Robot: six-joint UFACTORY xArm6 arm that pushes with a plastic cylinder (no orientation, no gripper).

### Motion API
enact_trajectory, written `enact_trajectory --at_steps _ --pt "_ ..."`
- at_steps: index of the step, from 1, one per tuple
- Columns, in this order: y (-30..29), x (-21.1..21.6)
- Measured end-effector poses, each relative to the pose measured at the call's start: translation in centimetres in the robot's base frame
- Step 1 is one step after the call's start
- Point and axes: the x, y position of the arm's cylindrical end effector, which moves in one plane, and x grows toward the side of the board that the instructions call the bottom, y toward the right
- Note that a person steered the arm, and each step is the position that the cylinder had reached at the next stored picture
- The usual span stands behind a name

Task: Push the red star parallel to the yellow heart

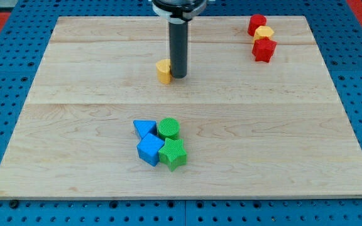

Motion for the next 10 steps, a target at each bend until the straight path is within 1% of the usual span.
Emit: enact_trajectory --at_steps 1,2,3,4,5,6,7,8,9,10 --pt "3.2 0.2" --pt "15.2 -0.2" --pt "26.4 -2.6" --pt "28.5 -9.8" --pt "25.3 -10.8" --pt "21.1 -7.0" --pt "16.9 -5.4" --pt "13.8 -5.1" --pt "9.1 -5.1" --pt "6.8 -4.6"
